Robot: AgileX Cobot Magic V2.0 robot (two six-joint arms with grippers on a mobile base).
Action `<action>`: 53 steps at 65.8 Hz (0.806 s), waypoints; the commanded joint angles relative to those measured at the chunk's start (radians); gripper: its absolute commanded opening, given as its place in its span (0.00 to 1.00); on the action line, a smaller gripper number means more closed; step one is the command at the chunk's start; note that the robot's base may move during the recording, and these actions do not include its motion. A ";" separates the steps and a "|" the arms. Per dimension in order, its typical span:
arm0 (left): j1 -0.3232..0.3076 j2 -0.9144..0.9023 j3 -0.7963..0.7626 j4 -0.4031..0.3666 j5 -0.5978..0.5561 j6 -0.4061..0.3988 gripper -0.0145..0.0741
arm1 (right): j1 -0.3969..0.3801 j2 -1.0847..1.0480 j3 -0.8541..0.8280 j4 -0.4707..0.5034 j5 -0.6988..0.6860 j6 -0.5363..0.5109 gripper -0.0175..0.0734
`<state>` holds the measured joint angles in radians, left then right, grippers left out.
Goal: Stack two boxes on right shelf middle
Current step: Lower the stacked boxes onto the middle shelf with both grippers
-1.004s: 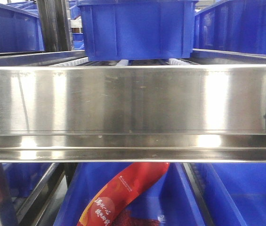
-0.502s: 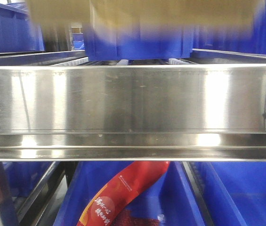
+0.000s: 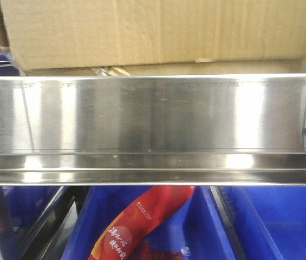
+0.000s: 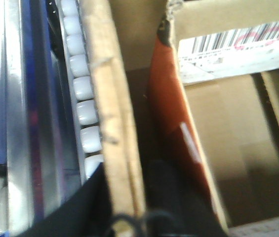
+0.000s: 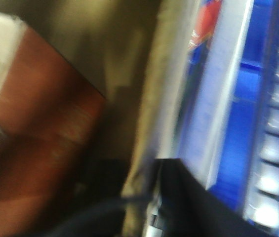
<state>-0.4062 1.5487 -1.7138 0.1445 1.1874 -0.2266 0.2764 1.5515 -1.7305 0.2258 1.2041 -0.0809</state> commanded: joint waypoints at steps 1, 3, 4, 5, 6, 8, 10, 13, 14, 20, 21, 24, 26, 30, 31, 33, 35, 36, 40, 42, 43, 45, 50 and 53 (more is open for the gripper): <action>0.005 0.011 0.013 -0.004 0.034 0.006 0.55 | 0.002 0.000 0.009 0.014 -0.003 -0.015 0.65; 0.005 0.011 0.013 -0.004 0.034 0.006 0.62 | 0.002 -0.003 0.009 0.014 -0.006 -0.015 0.72; 0.005 0.011 0.013 -0.004 0.034 0.006 0.69 | 0.002 -0.005 0.009 0.014 -0.008 -0.015 0.74; 0.005 0.011 0.013 -0.004 0.034 0.006 0.74 | 0.002 -0.008 0.009 0.014 -0.008 -0.013 0.76; 0.005 0.011 0.013 -0.004 0.034 0.006 0.78 | 0.002 -0.010 0.009 0.014 -0.010 -0.013 0.78; 0.005 0.011 0.011 -0.004 0.034 0.006 0.84 | 0.002 -0.014 0.009 0.014 -0.010 -0.013 0.80; 0.005 0.011 0.002 -0.004 0.034 0.006 0.86 | 0.002 -0.019 0.009 0.014 -0.014 -0.013 0.81; 0.005 0.011 -0.007 -0.004 0.034 0.006 0.83 | 0.002 -0.029 0.009 0.014 -0.019 -0.013 0.81; 0.005 0.009 -0.011 -0.004 0.034 0.006 0.81 | 0.002 -0.032 0.009 0.014 -0.025 -0.013 0.80; 0.005 0.000 -0.034 -0.004 0.034 0.006 0.75 | 0.002 -0.062 0.009 0.014 -0.040 -0.013 0.77; 0.005 -0.007 -0.037 -0.004 0.034 0.006 0.74 | 0.002 -0.067 0.009 0.014 -0.042 -0.013 0.76; 0.005 -0.020 -0.044 -0.007 0.034 0.006 0.74 | 0.002 -0.085 0.009 0.014 -0.055 -0.013 0.73; 0.005 -0.031 -0.047 -0.007 0.034 0.006 0.74 | 0.002 -0.098 0.009 0.014 -0.058 -0.013 0.71; 0.005 -0.058 -0.047 -0.007 0.034 0.006 0.74 | 0.002 -0.125 0.009 0.012 -0.067 -0.013 0.66; 0.005 -0.065 -0.047 -0.007 0.034 0.006 0.74 | 0.002 -0.132 0.009 0.012 -0.070 -0.013 0.64; 0.005 -0.083 -0.047 -0.007 0.034 0.006 0.74 | 0.002 -0.150 0.009 0.010 -0.072 -0.013 0.62; 0.005 -0.098 -0.047 -0.007 0.034 0.006 0.74 | 0.002 -0.165 0.009 0.006 -0.075 -0.013 0.59; 0.005 -0.106 -0.047 -0.007 0.034 0.006 0.74 | 0.002 -0.172 0.009 0.004 -0.080 -0.013 0.58; 0.005 -0.138 -0.040 -0.007 0.034 0.006 0.74 | 0.002 -0.201 0.019 -0.007 -0.086 -0.013 0.52; 0.005 -0.155 -0.030 -0.007 0.026 0.006 0.73 | 0.002 -0.216 0.029 -0.015 -0.094 -0.013 0.49; 0.005 -0.164 -0.024 -0.007 0.018 0.006 0.72 | 0.002 -0.224 0.035 -0.021 -0.098 -0.013 0.48; 0.005 -0.187 -0.011 -0.007 0.000 0.006 0.71 | 0.002 -0.243 0.050 -0.031 -0.106 -0.013 0.44; 0.005 -0.237 0.040 -0.005 -0.045 0.006 0.64 | 0.002 -0.285 0.114 -0.056 -0.137 -0.013 0.34; 0.005 -0.276 0.086 -0.005 -0.081 0.006 0.57 | 0.002 -0.316 0.166 -0.070 -0.161 -0.013 0.26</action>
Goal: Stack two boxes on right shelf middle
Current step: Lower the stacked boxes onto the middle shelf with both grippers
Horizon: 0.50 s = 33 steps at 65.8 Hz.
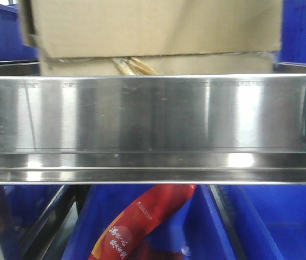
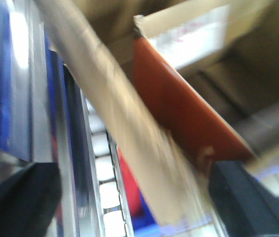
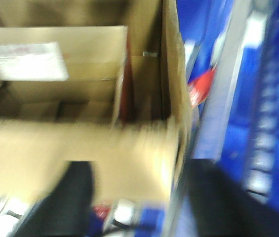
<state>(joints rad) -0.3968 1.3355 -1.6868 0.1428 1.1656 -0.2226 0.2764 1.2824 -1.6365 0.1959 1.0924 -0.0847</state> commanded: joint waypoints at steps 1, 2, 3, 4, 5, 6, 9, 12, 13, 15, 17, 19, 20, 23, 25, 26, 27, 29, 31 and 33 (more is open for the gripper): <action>-0.004 -0.074 0.073 -0.003 -0.069 0.002 0.54 | 0.002 -0.057 0.089 -0.042 -0.056 -0.010 0.23; -0.004 -0.085 0.096 -0.003 -0.080 0.002 0.50 | 0.002 -0.066 0.105 -0.045 -0.068 -0.010 0.20; -0.004 -0.102 0.111 -0.003 -0.095 0.002 0.47 | 0.002 -0.080 0.131 -0.047 -0.077 -0.010 0.17; -0.004 -0.113 0.134 -0.003 -0.105 0.002 0.43 | 0.002 -0.089 0.148 -0.047 -0.090 -0.010 0.15; -0.004 -0.124 0.150 -0.003 -0.115 0.002 0.40 | 0.002 -0.099 0.166 -0.047 -0.100 -0.010 0.13; -0.004 -0.135 0.166 -0.003 -0.125 0.002 0.37 | 0.002 -0.108 0.185 -0.047 -0.111 -0.010 0.11; -0.004 -0.173 0.213 -0.001 -0.159 0.002 0.28 | 0.002 -0.142 0.251 -0.049 -0.148 -0.010 0.05; -0.004 -0.204 0.269 -0.001 -0.187 0.002 0.17 | 0.002 -0.173 0.310 -0.049 -0.200 -0.010 0.01; -0.004 -0.220 0.294 -0.001 -0.203 0.002 0.13 | 0.002 -0.188 0.339 -0.049 -0.222 -0.010 0.01; -0.004 -0.243 0.327 0.000 -0.224 0.002 0.08 | 0.002 -0.209 0.378 -0.049 -0.252 -0.010 0.02; -0.004 -0.271 0.362 0.001 -0.250 0.002 0.04 | 0.002 -0.235 0.415 -0.049 -0.280 -0.010 0.02; -0.004 -0.294 0.397 0.003 -0.274 0.002 0.04 | 0.002 -0.256 0.460 -0.049 -0.308 -0.010 0.02; -0.004 -0.306 0.425 0.003 -0.286 0.002 0.04 | 0.002 -0.267 0.478 -0.049 -0.321 -0.010 0.02; -0.004 -0.343 0.480 0.005 -0.332 0.002 0.04 | 0.002 -0.305 0.531 -0.049 -0.371 -0.010 0.02; -0.004 -0.373 0.526 0.012 -0.364 0.002 0.04 | 0.002 -0.333 0.573 -0.049 -0.404 -0.010 0.02; -0.004 -0.392 0.545 0.017 -0.377 0.002 0.04 | 0.002 -0.344 0.590 -0.049 -0.419 -0.010 0.02; -0.004 -0.404 0.563 0.022 -0.390 0.002 0.04 | 0.002 -0.356 0.615 -0.049 -0.433 -0.010 0.02; -0.004 -0.438 0.611 0.029 -0.424 0.002 0.04 | 0.002 -0.386 0.657 -0.051 -0.470 -0.012 0.02; -0.004 -0.473 0.669 0.042 -0.470 0.002 0.04 | 0.002 -0.423 0.697 -0.051 -0.512 -0.017 0.02; -0.004 -0.509 0.709 0.047 -0.503 0.002 0.04 | 0.002 -0.448 0.735 -0.051 -0.538 -0.023 0.02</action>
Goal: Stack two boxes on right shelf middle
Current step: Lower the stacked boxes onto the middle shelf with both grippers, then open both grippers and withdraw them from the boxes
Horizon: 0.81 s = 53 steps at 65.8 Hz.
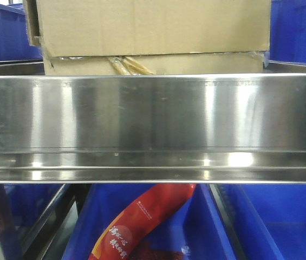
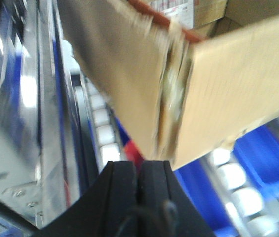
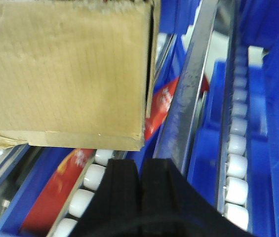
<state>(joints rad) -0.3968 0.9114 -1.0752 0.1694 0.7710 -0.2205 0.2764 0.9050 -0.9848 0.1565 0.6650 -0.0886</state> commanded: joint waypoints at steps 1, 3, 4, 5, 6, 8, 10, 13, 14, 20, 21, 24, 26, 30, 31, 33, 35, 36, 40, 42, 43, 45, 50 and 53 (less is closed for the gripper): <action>-0.004 -0.100 0.118 0.021 -0.126 0.000 0.04 | 0.002 -0.083 0.098 -0.012 -0.123 -0.024 0.02; -0.004 -0.129 0.168 0.022 -0.166 0.000 0.04 | 0.002 -0.107 0.127 -0.012 -0.153 -0.032 0.02; -0.004 -0.145 0.188 0.022 -0.186 0.000 0.04 | 0.002 -0.118 0.141 -0.012 -0.165 -0.038 0.02; -0.004 -0.161 0.207 0.022 -0.211 0.000 0.04 | 0.002 -0.134 0.155 -0.012 -0.177 -0.041 0.02; -0.004 -0.178 0.226 0.022 -0.228 0.000 0.04 | 0.002 -0.147 0.169 -0.012 -0.189 -0.046 0.02; -0.004 -0.211 0.264 0.022 -0.254 0.000 0.04 | 0.002 -0.166 0.195 -0.012 -0.211 -0.053 0.02; -0.004 -0.244 0.301 0.025 -0.300 0.000 0.04 | 0.002 -0.198 0.220 -0.012 -0.233 -0.060 0.02; -0.004 -0.302 0.353 0.025 -0.352 0.000 0.04 | 0.002 -0.236 0.261 -0.012 -0.258 -0.063 0.02; -0.004 -0.319 0.378 0.025 -0.368 0.000 0.04 | 0.002 -0.248 0.272 -0.012 -0.266 -0.063 0.02; -0.004 -0.416 0.468 0.025 -0.465 0.000 0.04 | 0.002 -0.328 0.337 -0.012 -0.315 -0.063 0.02; -0.004 -0.435 0.479 0.025 -0.475 0.000 0.04 | 0.002 -0.338 0.349 -0.012 -0.320 -0.063 0.02; -0.004 -0.470 0.514 0.025 -0.498 0.000 0.04 | 0.002 -0.365 0.372 -0.012 -0.340 -0.063 0.02; -0.004 -0.490 0.530 0.025 -0.514 0.000 0.04 | 0.002 -0.381 0.385 -0.012 -0.350 -0.063 0.02; -0.004 -0.532 0.557 0.025 -0.527 0.000 0.04 | 0.002 -0.411 0.409 -0.012 -0.366 -0.063 0.02; -0.004 -0.539 0.560 0.025 -0.527 0.000 0.04 | 0.002 -0.415 0.412 -0.012 -0.369 -0.063 0.02; -0.004 -0.549 0.565 0.025 -0.527 0.000 0.04 | 0.002 -0.420 0.414 -0.012 -0.376 -0.063 0.02; -0.004 -0.558 0.565 0.025 -0.522 0.000 0.04 | 0.002 -0.424 0.414 -0.012 -0.381 -0.063 0.02; -0.004 -0.561 0.565 0.025 -0.519 0.000 0.04 | 0.002 -0.424 0.414 -0.012 -0.383 -0.063 0.02; -0.004 -0.577 0.565 0.025 -0.522 0.000 0.04 | 0.002 -0.426 0.414 -0.012 -0.397 -0.063 0.02; -0.004 -0.580 0.565 0.025 -0.524 0.000 0.04 | 0.002 -0.426 0.414 -0.012 -0.403 -0.063 0.02; -0.004 -0.580 0.565 0.025 -0.527 0.000 0.04 | 0.002 -0.426 0.414 -0.012 -0.403 -0.063 0.02; -0.004 -0.582 0.565 0.025 -0.528 0.000 0.04 | 0.002 -0.426 0.414 -0.012 -0.403 -0.063 0.02; -0.004 -0.582 0.565 0.025 -0.528 0.000 0.04 | 0.002 -0.426 0.414 -0.012 -0.405 -0.063 0.02; -0.004 -0.582 0.565 0.025 -0.528 0.000 0.04 | 0.002 -0.426 0.414 -0.012 -0.405 -0.063 0.02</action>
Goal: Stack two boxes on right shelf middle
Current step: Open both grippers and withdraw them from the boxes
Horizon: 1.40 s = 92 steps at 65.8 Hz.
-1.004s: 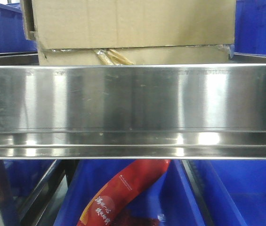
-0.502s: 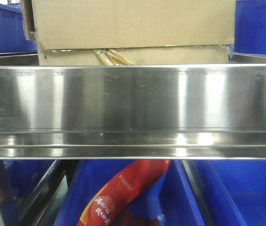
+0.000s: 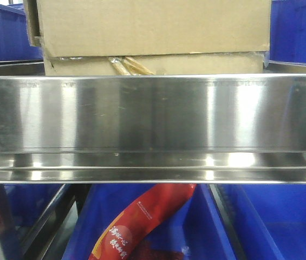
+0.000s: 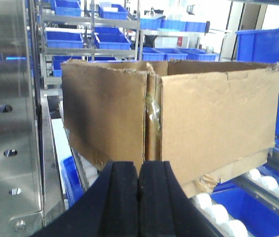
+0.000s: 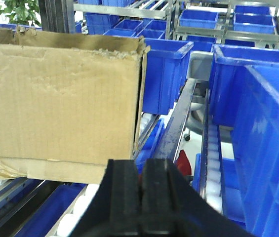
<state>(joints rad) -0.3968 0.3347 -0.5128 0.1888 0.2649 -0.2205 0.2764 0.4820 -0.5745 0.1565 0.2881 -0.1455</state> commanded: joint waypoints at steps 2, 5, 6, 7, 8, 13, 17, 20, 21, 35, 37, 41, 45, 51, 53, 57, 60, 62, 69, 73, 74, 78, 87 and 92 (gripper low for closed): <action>-0.004 -0.005 0.002 0.005 -0.022 0.000 0.04 | 0.002 -0.004 0.004 -0.012 -0.028 -0.006 0.02; -0.004 -0.005 0.002 0.005 -0.022 0.000 0.04 | 0.002 -0.004 0.004 -0.012 -0.028 -0.006 0.02; -0.004 -0.005 0.002 0.005 -0.022 0.000 0.04 | 0.002 -0.004 0.004 -0.012 -0.028 -0.006 0.02; -0.004 -0.005 0.002 0.005 -0.022 0.000 0.04 | 0.002 -0.004 0.004 -0.012 -0.028 -0.006 0.02; -0.004 -0.005 0.002 0.005 -0.022 0.000 0.04 | 0.002 -0.004 0.004 -0.012 -0.028 -0.006 0.02; -0.004 -0.005 0.002 0.005 -0.022 0.000 0.04 | 0.002 -0.004 0.004 -0.012 -0.028 -0.006 0.02; -0.004 -0.005 0.002 0.005 -0.022 0.000 0.04 | 0.002 -0.004 0.004 -0.012 -0.028 -0.006 0.02; -0.004 -0.005 0.002 0.005 -0.022 0.000 0.04 | 0.002 -0.004 0.004 -0.012 -0.028 -0.006 0.02; -0.004 -0.005 0.002 0.005 -0.022 0.000 0.04 | 0.002 -0.004 0.004 -0.012 -0.028 -0.006 0.02; 0.020 -0.015 0.002 -0.024 -0.003 0.045 0.04 | 0.002 -0.004 0.004 -0.012 -0.028 -0.006 0.02; 0.041 -0.020 0.005 -0.045 0.005 0.091 0.04 | 0.002 -0.004 0.004 -0.012 -0.028 -0.006 0.02; 0.094 -0.041 0.028 -0.092 -0.005 0.162 0.04 | 0.002 -0.004 0.004 -0.012 -0.028 -0.006 0.02; 0.156 -0.076 0.063 -0.116 -0.032 0.195 0.04 | 0.002 -0.004 0.004 -0.012 -0.028 -0.006 0.02; 0.241 -0.142 0.143 -0.138 -0.062 0.195 0.04 | 0.002 -0.004 0.004 -0.012 -0.028 -0.006 0.02; 0.264 -0.165 0.168 -0.140 -0.069 0.195 0.04 | 0.002 -0.004 0.004 -0.012 -0.028 -0.006 0.02; 0.312 -0.220 0.235 -0.140 -0.084 0.195 0.04 | 0.002 -0.004 0.004 -0.012 -0.028 -0.006 0.02; 0.340 -0.260 0.283 -0.140 -0.099 0.195 0.04 | 0.002 -0.004 0.004 -0.012 -0.028 -0.006 0.02; 0.351 -0.279 0.317 -0.140 -0.106 0.195 0.04 | 0.002 -0.004 0.004 -0.012 -0.028 -0.006 0.02; 0.375 -0.335 0.416 -0.159 -0.146 0.195 0.04 | 0.002 -0.004 0.004 -0.012 -0.028 -0.006 0.02; 0.377 -0.335 0.477 -0.163 -0.174 0.195 0.04 | 0.002 -0.004 0.004 -0.012 -0.028 -0.006 0.02; 0.377 -0.335 0.496 -0.163 -0.183 0.195 0.04 | 0.002 -0.004 0.004 -0.012 -0.028 -0.006 0.02; 0.379 -0.335 0.513 -0.163 -0.246 0.195 0.04 | 0.002 -0.004 0.004 -0.012 -0.028 -0.006 0.02; 0.379 -0.335 0.513 -0.163 -0.207 0.195 0.04 | 0.002 -0.004 0.004 -0.012 -0.030 -0.006 0.02; 0.379 -0.335 0.513 -0.163 -0.211 0.195 0.04 | 0.002 -0.004 0.004 -0.012 -0.031 -0.006 0.02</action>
<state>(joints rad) -0.0189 0.0072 0.0013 0.0315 0.0828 -0.0264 0.2764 0.4820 -0.5745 0.1565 0.2838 -0.1484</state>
